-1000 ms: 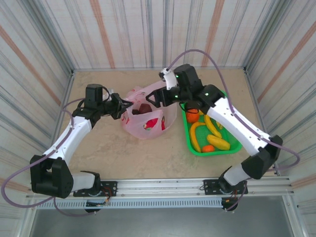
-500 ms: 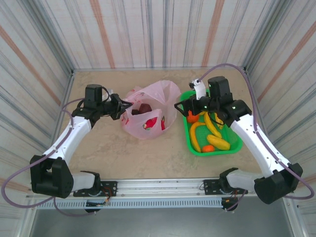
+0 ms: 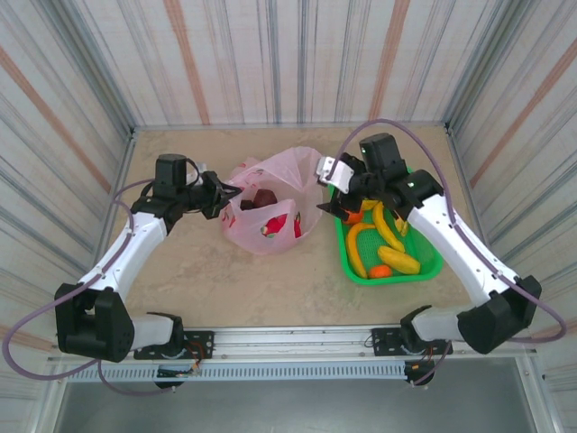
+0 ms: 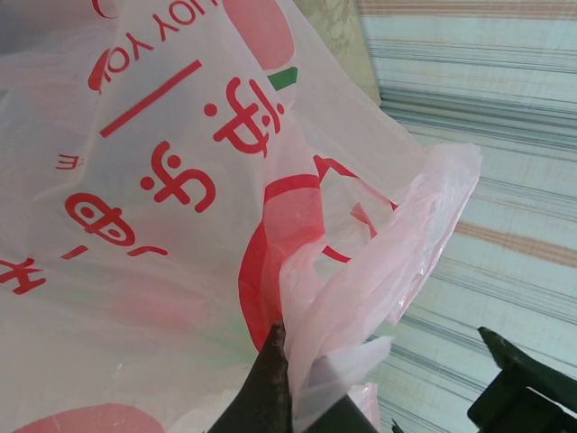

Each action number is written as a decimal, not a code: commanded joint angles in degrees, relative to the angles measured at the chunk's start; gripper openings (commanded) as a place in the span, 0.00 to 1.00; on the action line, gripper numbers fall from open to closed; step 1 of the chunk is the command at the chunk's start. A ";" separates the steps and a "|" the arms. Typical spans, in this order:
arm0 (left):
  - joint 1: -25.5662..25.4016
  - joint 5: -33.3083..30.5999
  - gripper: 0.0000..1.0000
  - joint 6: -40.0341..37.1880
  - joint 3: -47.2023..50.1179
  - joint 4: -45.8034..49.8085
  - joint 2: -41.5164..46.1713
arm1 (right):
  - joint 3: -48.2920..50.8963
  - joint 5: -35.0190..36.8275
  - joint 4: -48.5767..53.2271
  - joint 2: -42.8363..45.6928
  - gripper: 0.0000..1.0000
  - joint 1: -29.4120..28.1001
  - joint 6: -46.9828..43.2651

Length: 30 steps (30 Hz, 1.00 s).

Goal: Place the fake fruits into the plastic bag and tie a complex knot

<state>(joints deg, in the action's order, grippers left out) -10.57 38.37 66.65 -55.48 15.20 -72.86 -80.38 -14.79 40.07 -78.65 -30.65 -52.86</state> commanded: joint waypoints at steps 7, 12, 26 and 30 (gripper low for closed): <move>0.20 0.65 0.00 -1.19 -0.77 1.15 0.35 | -13.25 16.10 10.40 -13.77 1.00 -4.85 -24.81; 0.20 0.73 0.00 -1.09 -0.77 1.02 0.15 | -16.18 16.07 11.63 -18.36 0.95 -5.28 -25.93; 0.20 0.66 0.00 -1.56 -0.85 1.57 0.43 | -16.30 8.46 7.69 -22.86 0.27 -4.51 -21.11; 0.22 0.83 0.00 -2.05 -1.12 1.90 0.24 | -15.48 2.60 7.57 -20.53 0.03 -3.07 -18.16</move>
<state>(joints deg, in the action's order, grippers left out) -10.57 38.50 66.37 -55.48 15.42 -72.86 -95.81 -6.31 47.59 -102.17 -34.79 -73.73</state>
